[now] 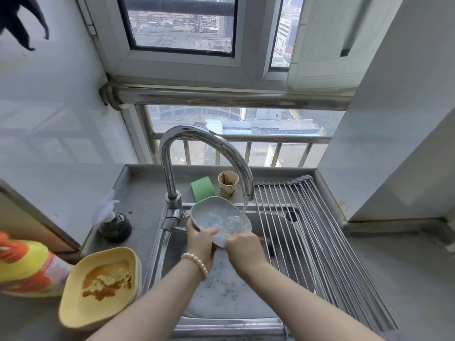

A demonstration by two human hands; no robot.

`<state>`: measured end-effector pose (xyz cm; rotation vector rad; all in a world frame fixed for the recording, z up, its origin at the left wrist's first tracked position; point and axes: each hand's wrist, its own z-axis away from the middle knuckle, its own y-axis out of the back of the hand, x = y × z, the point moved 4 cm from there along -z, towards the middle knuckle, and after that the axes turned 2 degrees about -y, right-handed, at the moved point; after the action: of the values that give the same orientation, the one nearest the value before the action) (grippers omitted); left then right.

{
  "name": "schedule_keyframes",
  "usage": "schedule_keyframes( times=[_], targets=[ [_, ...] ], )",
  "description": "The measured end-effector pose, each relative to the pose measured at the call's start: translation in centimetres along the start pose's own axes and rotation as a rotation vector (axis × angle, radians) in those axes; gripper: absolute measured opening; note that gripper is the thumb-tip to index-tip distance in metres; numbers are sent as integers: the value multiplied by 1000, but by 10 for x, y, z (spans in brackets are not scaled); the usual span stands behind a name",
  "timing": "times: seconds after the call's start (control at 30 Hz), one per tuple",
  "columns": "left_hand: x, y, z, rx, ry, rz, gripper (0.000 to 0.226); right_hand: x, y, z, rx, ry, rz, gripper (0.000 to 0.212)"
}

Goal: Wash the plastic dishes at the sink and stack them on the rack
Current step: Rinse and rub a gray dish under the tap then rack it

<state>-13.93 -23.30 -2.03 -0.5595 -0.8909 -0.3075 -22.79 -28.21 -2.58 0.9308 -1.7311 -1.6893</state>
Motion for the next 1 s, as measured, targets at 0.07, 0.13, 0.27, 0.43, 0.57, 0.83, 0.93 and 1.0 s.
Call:
schedule_keyframes(
  times=[0.07,0.13,0.27,0.43,0.57,0.83,0.93,1.0],
  targets=[
    [-10,-3,12,29,3,66,57,-11,12,1,49,-12,-5,42],
    [-13,-7,18,23,1,82,50,-14,14,4,124,-22,-61,40],
    [-2,-5,16,3,1,78,33,5,-2,14,251,134,-226,13],
    [-1,7,7,-54,105,-17,33,41,-8,17,77,191,-121,32],
    [-4,10,0,-108,247,-25,42,35,-6,9,-134,70,126,64],
    [-9,-5,17,-103,121,162,32,2,19,15,259,108,-129,18],
    [-11,-7,22,-47,57,189,28,3,9,19,254,94,-235,24],
    [-10,2,12,29,81,127,30,12,-1,24,251,132,-334,10]
  ],
)
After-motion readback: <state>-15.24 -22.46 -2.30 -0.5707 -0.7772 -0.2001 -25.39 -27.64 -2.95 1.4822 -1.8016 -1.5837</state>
